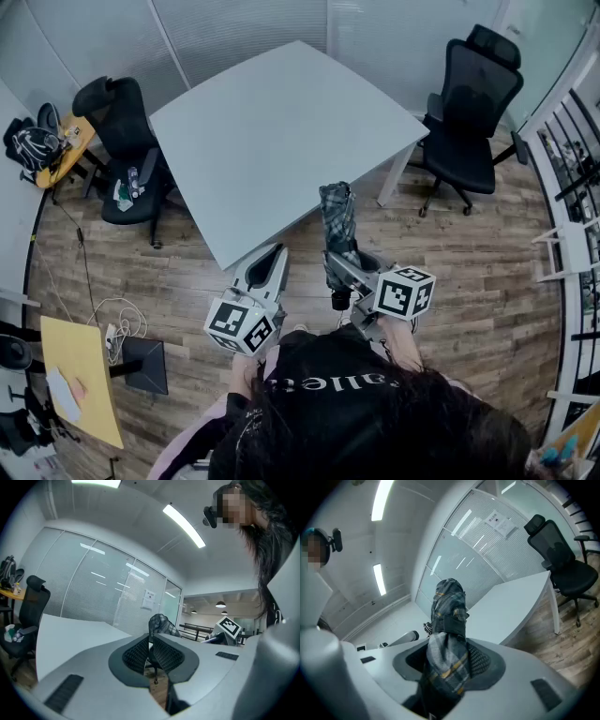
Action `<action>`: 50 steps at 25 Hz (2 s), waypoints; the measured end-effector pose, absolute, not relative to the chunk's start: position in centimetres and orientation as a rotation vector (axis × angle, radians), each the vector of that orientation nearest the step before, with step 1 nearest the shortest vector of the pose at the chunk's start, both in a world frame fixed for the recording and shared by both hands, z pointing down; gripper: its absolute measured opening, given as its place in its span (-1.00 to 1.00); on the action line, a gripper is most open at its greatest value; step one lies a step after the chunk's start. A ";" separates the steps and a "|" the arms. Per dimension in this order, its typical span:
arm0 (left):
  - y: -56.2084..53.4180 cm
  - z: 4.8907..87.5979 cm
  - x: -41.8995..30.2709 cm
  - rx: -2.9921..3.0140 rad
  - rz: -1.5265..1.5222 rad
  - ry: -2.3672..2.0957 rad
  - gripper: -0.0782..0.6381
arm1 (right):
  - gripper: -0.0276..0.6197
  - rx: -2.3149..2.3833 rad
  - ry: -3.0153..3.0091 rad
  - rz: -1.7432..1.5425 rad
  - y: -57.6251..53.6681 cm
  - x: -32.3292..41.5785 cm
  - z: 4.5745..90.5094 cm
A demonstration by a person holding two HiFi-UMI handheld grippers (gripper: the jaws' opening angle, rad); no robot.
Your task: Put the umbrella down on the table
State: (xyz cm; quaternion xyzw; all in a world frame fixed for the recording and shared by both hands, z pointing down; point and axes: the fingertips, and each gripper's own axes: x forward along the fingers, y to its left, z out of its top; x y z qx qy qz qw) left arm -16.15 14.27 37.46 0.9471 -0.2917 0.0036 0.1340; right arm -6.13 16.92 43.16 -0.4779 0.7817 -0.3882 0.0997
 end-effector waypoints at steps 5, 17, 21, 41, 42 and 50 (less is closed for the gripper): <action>15.0 37.7 -15.1 2.743 0.014 -0.853 -0.69 | -0.30 -1.400 2.302 -1.148 17.5 -4.9 43.3; 15.3 38.6 -13.5 2.728 0.030 -0.861 -0.69 | -0.29 -1.399 2.305 -1.155 17.7 -2.8 44.0; 15.4 38.7 -11.5 2.736 0.034 -0.846 -0.69 | -0.30 -1.407 2.306 -1.156 18.0 -1.1 44.3; 16.0 40.1 -2.1 2.720 0.123 -0.839 -0.69 | -0.29 -1.411 2.266 -1.222 18.4 8.7 46.8; 15.8 40.2 -2.0 2.718 0.131 -0.838 -0.69 | -0.30 -1.410 2.261 -1.225 18.2 8.8 46.8; 12.6 41.2 -0.6 2.722 0.157 -0.788 -0.69 | -0.30 -1.432 2.225 -1.233 15.4 9.9 47.6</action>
